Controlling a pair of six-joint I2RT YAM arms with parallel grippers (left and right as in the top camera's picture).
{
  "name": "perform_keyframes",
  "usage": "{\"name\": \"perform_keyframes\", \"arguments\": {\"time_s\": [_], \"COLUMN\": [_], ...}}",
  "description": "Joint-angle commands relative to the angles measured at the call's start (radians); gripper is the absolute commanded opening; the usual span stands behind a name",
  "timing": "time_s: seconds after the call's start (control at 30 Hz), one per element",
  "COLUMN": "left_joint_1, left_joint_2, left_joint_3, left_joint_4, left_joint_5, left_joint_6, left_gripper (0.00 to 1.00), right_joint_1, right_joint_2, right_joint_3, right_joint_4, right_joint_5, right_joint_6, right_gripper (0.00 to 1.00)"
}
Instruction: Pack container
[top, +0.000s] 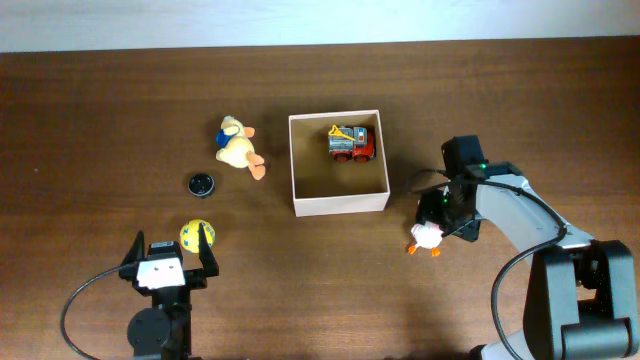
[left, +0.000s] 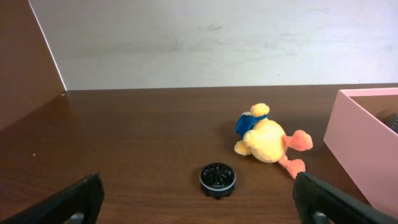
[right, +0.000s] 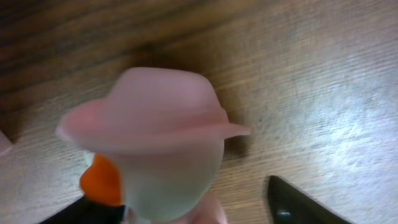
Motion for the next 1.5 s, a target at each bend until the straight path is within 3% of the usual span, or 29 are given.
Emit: {"name": "perform_keyframes", "arguments": {"time_s": [0.0, 0.07, 0.13, 0.43, 0.8, 0.93, 1.23, 1.47], "left_joint_1": [0.002, 0.002, 0.002, 0.002, 0.002, 0.002, 0.002, 0.002], "left_joint_2": [-0.006, -0.006, -0.006, -0.006, -0.006, -0.006, -0.006, -0.006], "left_joint_3": [-0.009, -0.009, -0.009, -0.009, -0.009, -0.009, -0.009, -0.009], "left_joint_4": [0.003, 0.003, 0.003, 0.003, 0.003, 0.003, 0.003, 0.003], "left_joint_5": [0.004, 0.004, 0.004, 0.004, 0.004, 0.004, 0.004, 0.004], "left_joint_6": [-0.01, -0.01, -0.01, -0.01, -0.01, -0.01, -0.01, -0.01], "left_gripper": [0.99, 0.99, 0.99, 0.99, 0.99, 0.99, 0.99, 0.99], "right_joint_1": [-0.005, -0.005, -0.005, -0.005, 0.0, 0.042, 0.262, 0.343], "right_joint_2": [-0.002, -0.002, -0.002, -0.003, -0.003, -0.003, 0.012, 0.106], "right_joint_3": [-0.011, -0.011, -0.011, 0.062, 0.56, 0.679, 0.711, 0.709], "right_joint_4": [0.0, 0.0, 0.001, -0.025, -0.215, -0.219, -0.157, -0.172], "right_joint_5": [-0.013, -0.013, -0.013, -0.013, -0.013, -0.059, -0.153, -0.076], "right_joint_6": [0.008, 0.008, 0.008, -0.047, -0.155, -0.275, -0.581, -0.598], "right_gripper": [0.55, 0.28, 0.2, 0.15, 0.11, 0.1, 0.04, 0.04]}}
